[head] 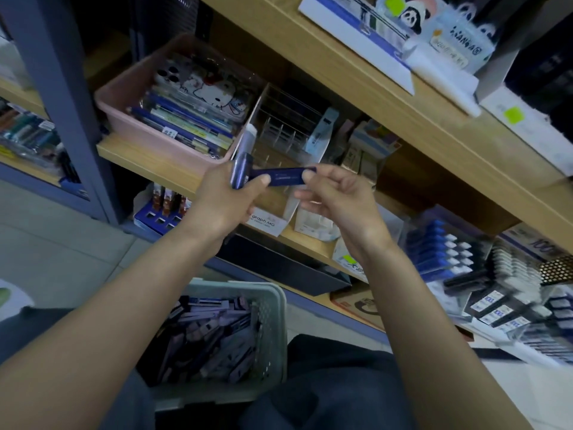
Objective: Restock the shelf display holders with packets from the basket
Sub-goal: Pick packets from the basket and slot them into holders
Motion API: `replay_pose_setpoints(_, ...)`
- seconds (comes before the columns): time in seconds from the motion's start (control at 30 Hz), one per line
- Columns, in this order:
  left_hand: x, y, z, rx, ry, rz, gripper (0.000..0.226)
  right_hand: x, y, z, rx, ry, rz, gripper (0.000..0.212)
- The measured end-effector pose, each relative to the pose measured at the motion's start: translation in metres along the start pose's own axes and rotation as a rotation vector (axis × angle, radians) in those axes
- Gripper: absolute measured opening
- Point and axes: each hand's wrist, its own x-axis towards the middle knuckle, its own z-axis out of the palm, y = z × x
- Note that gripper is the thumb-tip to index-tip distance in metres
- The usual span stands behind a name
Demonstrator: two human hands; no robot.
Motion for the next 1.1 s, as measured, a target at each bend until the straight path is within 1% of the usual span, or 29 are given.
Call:
replay_pose_setpoints(0.07, 0.002, 0.000, 0.000, 0.025, 0.058, 0.033, 0.011, -0.004, 0.001, 0.000, -0.008, -0.039, -0.008, 0.009)
replay_pose_setpoints(0.13, 0.002, 0.000, 0.000, 0.042, 0.084, 0.069, 0.009, -0.006, 0.003, 0.002, 0.037, -0.009, -0.055, 0.011)
replay_pose_setpoints(0.2, 0.003, -0.002, -0.002, 0.069, 0.114, 0.074, 0.007, -0.004, 0.003, 0.005, 0.082, 0.095, -0.147, 0.011)
replay_pose_setpoints(0.23, 0.004, -0.004, -0.004, 0.080, 0.134, 0.062, 0.012, -0.001, 0.002, 0.006, 0.078, 0.167, -0.201, 0.011)
replay_pose_setpoints(0.3, 0.007, -0.008, -0.009, 0.064, 0.154, 0.000, 0.018, 0.010, 0.002, 0.008, 0.016, 0.319, -0.304, 0.010)
replay_pose_setpoints(0.37, 0.010, -0.010, -0.014, 0.015, 0.157, -0.079, 0.018, 0.022, 0.002, 0.012, -0.048, 0.444, -0.347, 0.008)
replay_pose_setpoints(0.4, 0.011, -0.009, -0.015, 0.000, 0.154, -0.108, 0.016, 0.029, 0.001, 0.015, -0.073, 0.489, -0.353, 0.013)
replay_pose_setpoints(0.47, 0.013, -0.008, -0.015, -0.039, 0.139, -0.114, 0.004, 0.042, -0.001, 0.021, -0.107, 0.533, -0.358, 0.021)
replay_pose_setpoints(0.5, 0.014, -0.006, -0.015, -0.061, 0.132, -0.101, 0.005, 0.051, -0.001, 0.024, -0.127, 0.539, -0.360, 0.020)
replay_pose_setpoints(0.53, 0.015, -0.006, -0.015, -0.072, 0.125, -0.093, 0.009, 0.061, 0.000, 0.027, -0.159, 0.541, -0.369, 0.015)
replay_pose_setpoints(0.6, 0.016, -0.005, -0.016, -0.082, 0.114, -0.073, 0.009, 0.082, 0.002, 0.035, -0.265, 0.536, -0.369, 0.002)
replay_pose_setpoints(0.67, 0.017, -0.004, -0.020, -0.076, 0.098, -0.043, 0.008, 0.097, 0.003, 0.042, -0.372, 0.529, -0.350, 0.012)
replay_pose_setpoints(0.77, 0.017, -0.005, -0.026, -0.058, 0.079, -0.017, 0.016, 0.106, 0.000, 0.052, -0.436, 0.475, -0.355, 0.022)
replay_pose_setpoints(0.9, 0.019, -0.004, -0.029, -0.065, 0.097, -0.026, 0.025, 0.114, -0.005, 0.052, -0.485, 0.444, -0.358, 0.031)
replay_pose_setpoints(0.97, 0.021, -0.002, -0.029, -0.086, 0.096, -0.036, 0.028, 0.115, -0.011, 0.053, -0.557, 0.424, -0.363, 0.038)
replay_pose_setpoints(1.03, 0.022, -0.001, -0.030, -0.097, 0.095, -0.040, 0.030, 0.116, -0.016, 0.054, -0.599, 0.409, -0.371, 0.041)
replay_pose_setpoints(1.1, 0.022, 0.000, -0.029, -0.101, 0.093, -0.037, 0.031, 0.114, -0.019, 0.057, -0.591, 0.391, -0.368, 0.041)
